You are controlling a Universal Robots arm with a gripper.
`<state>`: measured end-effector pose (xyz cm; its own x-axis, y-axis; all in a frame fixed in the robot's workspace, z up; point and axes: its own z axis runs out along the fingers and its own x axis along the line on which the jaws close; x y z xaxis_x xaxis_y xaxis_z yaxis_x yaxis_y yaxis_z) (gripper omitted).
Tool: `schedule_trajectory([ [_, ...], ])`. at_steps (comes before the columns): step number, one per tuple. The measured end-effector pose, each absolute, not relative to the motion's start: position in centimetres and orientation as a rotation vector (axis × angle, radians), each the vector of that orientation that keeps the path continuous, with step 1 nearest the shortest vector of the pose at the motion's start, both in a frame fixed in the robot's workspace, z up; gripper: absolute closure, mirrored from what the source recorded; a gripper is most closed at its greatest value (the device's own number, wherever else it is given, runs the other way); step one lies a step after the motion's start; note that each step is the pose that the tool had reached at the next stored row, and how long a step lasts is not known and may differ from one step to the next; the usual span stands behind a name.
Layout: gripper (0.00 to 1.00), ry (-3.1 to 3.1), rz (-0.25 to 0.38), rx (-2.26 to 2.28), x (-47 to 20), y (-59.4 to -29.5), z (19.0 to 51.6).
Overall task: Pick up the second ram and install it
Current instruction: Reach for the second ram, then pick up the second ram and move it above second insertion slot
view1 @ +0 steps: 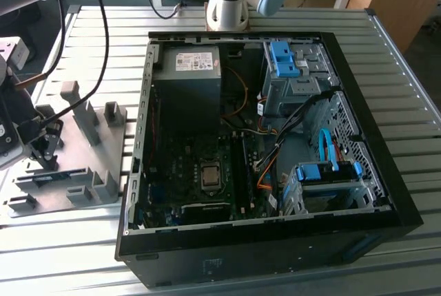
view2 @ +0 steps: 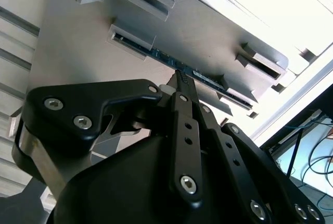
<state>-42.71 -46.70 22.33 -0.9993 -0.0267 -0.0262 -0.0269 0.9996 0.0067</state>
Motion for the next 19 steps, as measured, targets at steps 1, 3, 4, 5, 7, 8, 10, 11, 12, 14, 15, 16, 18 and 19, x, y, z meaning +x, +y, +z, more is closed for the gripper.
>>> schedule_trajectory([
  [1, 0.9, 3.115, 0.011, -0.042, -42.71, -46.7, 22.33],
  [3, 0.9, 3.115, 0.011, -0.042, -42.71, -46.7, 22.33],
  [4, 0.9, 3.115, 0.011, -0.042, -42.71, -46.7, 22.33],
  [5, 0.9, 3.115, 0.011, -0.042, -42.71, -46.7, 22.32],
  [7, 0.9, 3.115, 0.011, -0.042, -42.71, -46.7, 22.33],
  [8, 0.9, 3.115, 0.011, -0.042, -42.71, -46.7, 22.32],
  [10, 0.9, 3.115, 0.011, -0.042, -42.71, -46.7, 22.32],
  [11, 0.9, 3.115, 0.011, -0.044, -42.71, -46.7, 22.32],
  [12, 0.9, 3.115, 0.011, -0.049, -42.71, -46.7, 22.32],
  [14, 0.9, 3.115, 0.011, -0.06, -42.71, -46.7, 22.32],
  [15, 0.9, 3.115, 0.011, -0.067, -42.71, -46.7, 22.32],
  [16, 0.9, 3.115, 0.011, -0.073, -42.71, -46.7, 22.32],
  [18, 0.9, 3.114, 0.012, -0.093, -42.71, -46.7, 22.32],
  [19, 0.9, 3.114, 0.012, -0.11, -42.71, -46.7, 22.32],
])
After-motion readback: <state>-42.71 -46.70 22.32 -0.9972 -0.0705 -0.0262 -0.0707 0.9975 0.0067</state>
